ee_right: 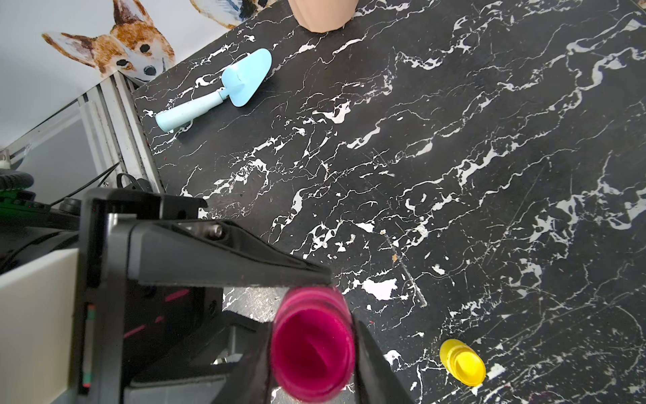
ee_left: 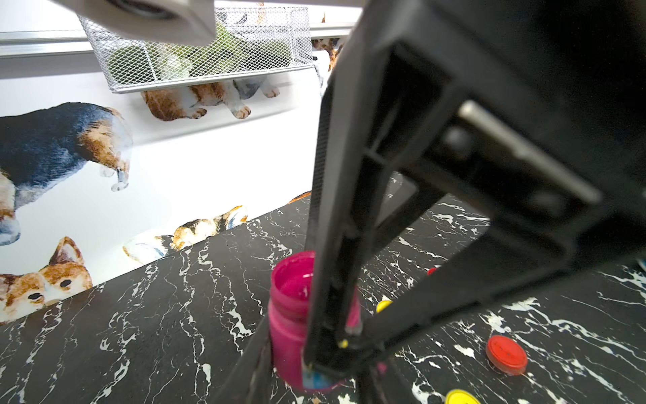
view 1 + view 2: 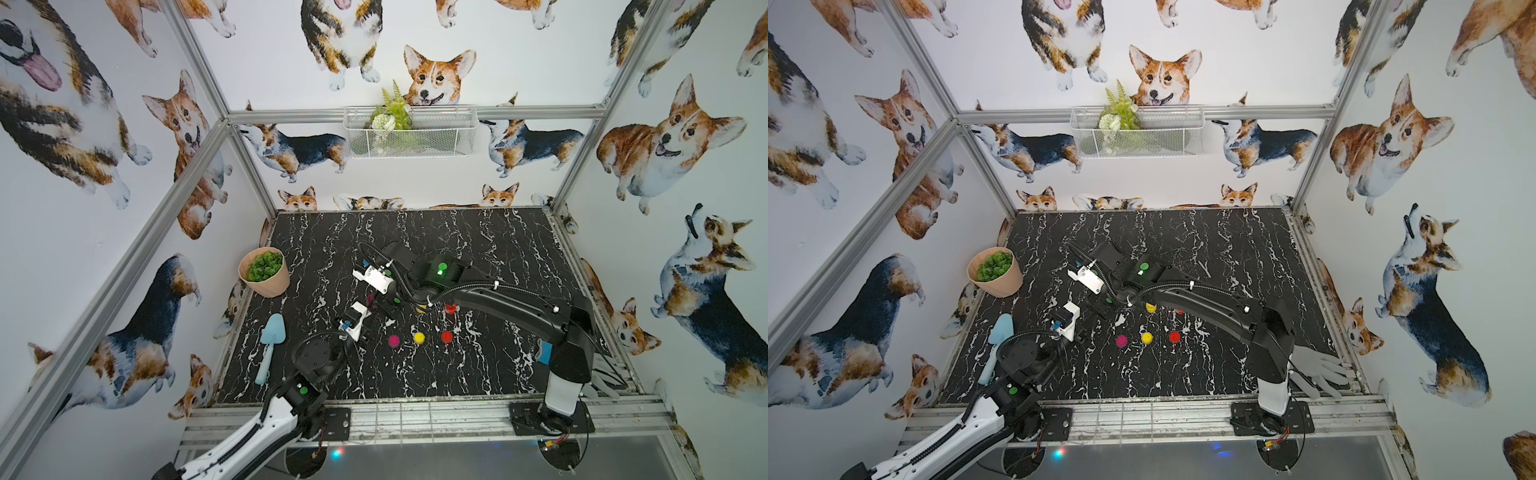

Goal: Close the paint jar lid
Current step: Pick up the paint jar from the center of the board, then pick up the lid from the center of the board.

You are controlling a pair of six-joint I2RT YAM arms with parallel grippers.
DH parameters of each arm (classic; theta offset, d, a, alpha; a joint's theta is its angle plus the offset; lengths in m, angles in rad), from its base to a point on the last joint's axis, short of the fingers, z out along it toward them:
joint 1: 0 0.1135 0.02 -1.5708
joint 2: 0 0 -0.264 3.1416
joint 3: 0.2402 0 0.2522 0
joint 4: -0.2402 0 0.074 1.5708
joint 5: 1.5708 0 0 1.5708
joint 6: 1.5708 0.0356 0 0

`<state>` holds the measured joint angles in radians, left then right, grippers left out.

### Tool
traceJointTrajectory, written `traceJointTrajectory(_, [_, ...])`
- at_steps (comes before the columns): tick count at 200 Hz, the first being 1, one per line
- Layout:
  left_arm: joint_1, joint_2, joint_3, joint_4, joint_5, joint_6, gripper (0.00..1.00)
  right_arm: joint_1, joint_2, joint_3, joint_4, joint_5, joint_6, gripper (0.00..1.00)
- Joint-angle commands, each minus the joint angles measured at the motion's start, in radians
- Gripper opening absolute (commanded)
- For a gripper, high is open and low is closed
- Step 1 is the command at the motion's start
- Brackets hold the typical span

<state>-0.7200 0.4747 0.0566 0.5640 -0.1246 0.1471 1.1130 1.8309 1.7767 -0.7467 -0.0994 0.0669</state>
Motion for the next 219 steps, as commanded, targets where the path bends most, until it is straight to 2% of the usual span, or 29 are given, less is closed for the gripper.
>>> traceJointTrajectory(1, [0.002, 0.01, 0.0, 0.028, 0.002, 0.02, 0.35, 0.001, -0.021, -0.011, 0.01, 0.025, -0.002, 0.46])
traceJointTrajectory(28, [0.002, 0.018, 0.0, 0.03, -0.004, 0.022, 0.35, 0.001, -0.043, -0.03, 0.021, 0.046, -0.008, 0.51])
traceJointTrajectory(65, [0.003, 0.01, -0.001, 0.021, -0.026, 0.022, 0.36, -0.005, -0.117, -0.086, 0.025, 0.101, -0.012, 0.53])
traceJointTrajectory(97, [0.003, -0.073, 0.015, -0.056, -0.058, 0.016, 0.36, -0.052, -0.269, -0.323, 0.137, 0.12, 0.035, 0.53])
traceJointTrajectory(118, [0.003, -0.159, 0.044, -0.152, -0.069, 0.012, 0.37, -0.081, -0.303, -0.467, 0.191, 0.107, 0.072, 0.53])
traceJointTrajectory(135, [0.002, -0.226, 0.086, -0.241, -0.06, 0.008, 0.37, -0.08, -0.293, -0.552, 0.246, 0.092, 0.08, 0.51])
traceJointTrajectory(165, [0.001, -0.291, 0.124, -0.291, -0.057, -0.006, 0.37, -0.047, -0.239, -0.664, 0.419, 0.091, 0.082, 0.5])
traceJointTrajectory(219, [0.001, -0.321, 0.263, -0.4, -0.04, 0.008, 0.37, 0.012, -0.066, -0.65, 0.54, 0.116, 0.062, 0.49])
